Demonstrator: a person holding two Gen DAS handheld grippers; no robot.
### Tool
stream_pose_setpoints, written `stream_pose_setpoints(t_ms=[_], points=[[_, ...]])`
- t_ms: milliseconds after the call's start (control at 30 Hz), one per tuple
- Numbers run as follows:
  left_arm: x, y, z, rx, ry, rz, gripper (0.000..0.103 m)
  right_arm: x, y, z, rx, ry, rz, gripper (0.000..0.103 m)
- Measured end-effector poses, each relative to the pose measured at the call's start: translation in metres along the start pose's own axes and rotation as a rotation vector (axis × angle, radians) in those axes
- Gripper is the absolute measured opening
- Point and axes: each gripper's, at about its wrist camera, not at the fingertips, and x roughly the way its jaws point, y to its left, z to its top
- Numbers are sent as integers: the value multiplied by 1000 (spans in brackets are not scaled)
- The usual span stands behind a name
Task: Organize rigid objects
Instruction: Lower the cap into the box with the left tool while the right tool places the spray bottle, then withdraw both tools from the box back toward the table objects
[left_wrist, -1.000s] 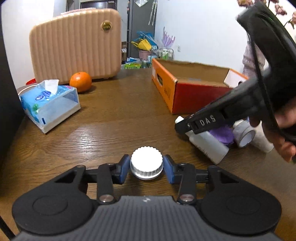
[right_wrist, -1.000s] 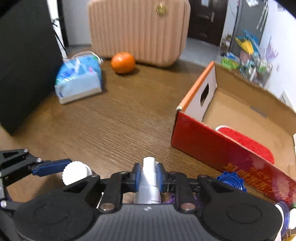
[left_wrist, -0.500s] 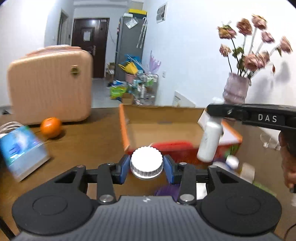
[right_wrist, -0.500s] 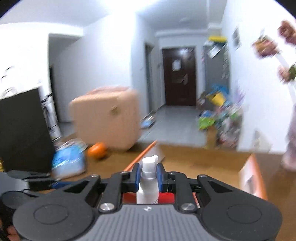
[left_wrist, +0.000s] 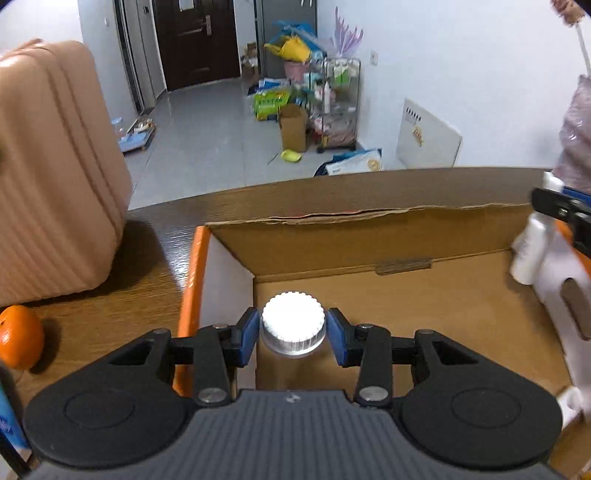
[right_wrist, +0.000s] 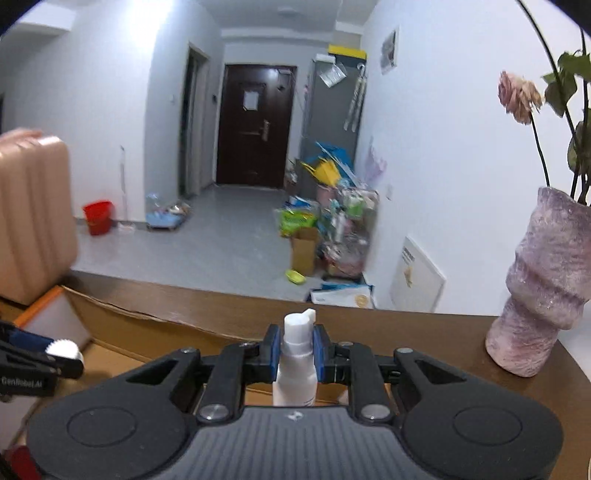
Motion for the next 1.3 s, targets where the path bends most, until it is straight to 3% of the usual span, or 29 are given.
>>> stream_pose_setpoints(t_ms=[167, 367, 467, 600, 667, 700, 800, 933, 1033, 1167, 1300], points=[[7, -4, 2, 34, 13, 20, 44, 10, 2, -3, -25, 43, 3, 18], [-9, 0, -4, 7, 8, 11, 51, -2, -3, -10, 3, 53, 4, 19], [-38, 5, -7, -2, -21, 0, 56, -27, -5, -3, 3, 34, 9, 21], [-97, 12, -21, -30, -83, -39, 62, -82, -13, 8, 30, 11, 50, 43], [-133, 15, -35, -52, -122, -44, 64, -120, -16, 9, 29, -10, 72, 43], [-151, 17, -46, -65, -147, -40, 66, -139, -18, 8, 28, -26, 84, 44], [-212, 24, -95, -101, -251, -30, 72, -199, -26, -1, 45, -73, 125, 63], [-285, 25, -188, -102, -385, 48, 79, -282, -30, -43, 30, -148, 189, 68], [-323, 16, -264, -110, -443, 75, 82, -330, -26, -90, 39, -171, 293, 75], [-357, -7, -351, -125, -486, 125, 85, -376, -11, -156, 86, -229, 367, 77], [-373, -23, -408, -140, -459, 116, 89, -400, 16, -206, 70, -193, 356, 78]])
